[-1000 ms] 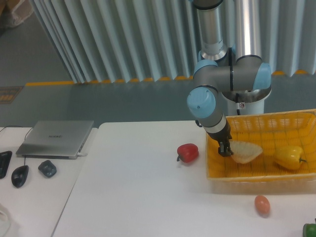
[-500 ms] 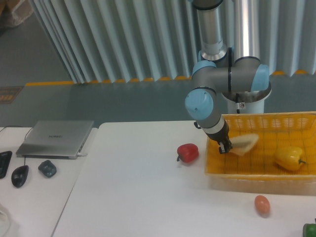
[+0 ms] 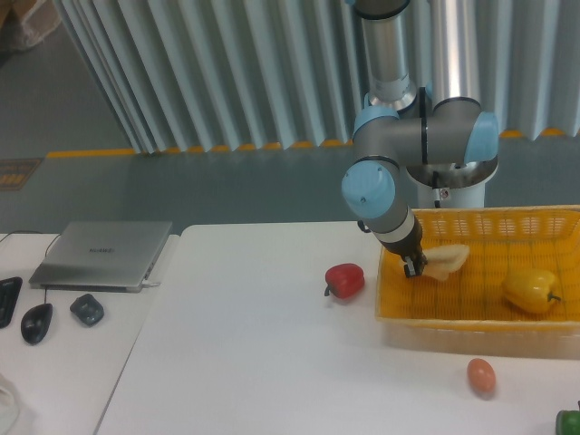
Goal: Place the triangular bread on the table
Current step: 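Lift the bread and carry it over the basket rim toward the table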
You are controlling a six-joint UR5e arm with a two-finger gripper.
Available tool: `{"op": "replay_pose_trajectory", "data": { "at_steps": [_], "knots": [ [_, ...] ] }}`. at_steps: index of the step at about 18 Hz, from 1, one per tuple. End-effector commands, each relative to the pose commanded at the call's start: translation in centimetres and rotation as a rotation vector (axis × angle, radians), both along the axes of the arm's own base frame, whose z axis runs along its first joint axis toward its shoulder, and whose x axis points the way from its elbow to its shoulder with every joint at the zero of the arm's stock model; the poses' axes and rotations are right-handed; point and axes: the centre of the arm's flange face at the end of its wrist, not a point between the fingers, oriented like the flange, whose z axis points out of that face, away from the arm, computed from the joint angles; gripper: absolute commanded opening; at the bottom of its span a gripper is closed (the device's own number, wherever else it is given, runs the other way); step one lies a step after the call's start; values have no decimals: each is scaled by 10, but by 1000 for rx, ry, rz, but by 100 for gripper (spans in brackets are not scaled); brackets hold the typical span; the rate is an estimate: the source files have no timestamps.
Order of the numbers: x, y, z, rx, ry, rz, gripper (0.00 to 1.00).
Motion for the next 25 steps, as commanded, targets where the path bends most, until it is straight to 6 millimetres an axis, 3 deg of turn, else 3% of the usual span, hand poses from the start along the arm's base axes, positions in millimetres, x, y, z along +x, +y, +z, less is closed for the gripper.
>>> {"op": "replay_pose_trajectory", "data": {
  "at_steps": [13,25],
  "knots": [
    [-59,5,98,329,-60,198,0],
    [-81,44,115,604,110,506,0]
  ]
}}
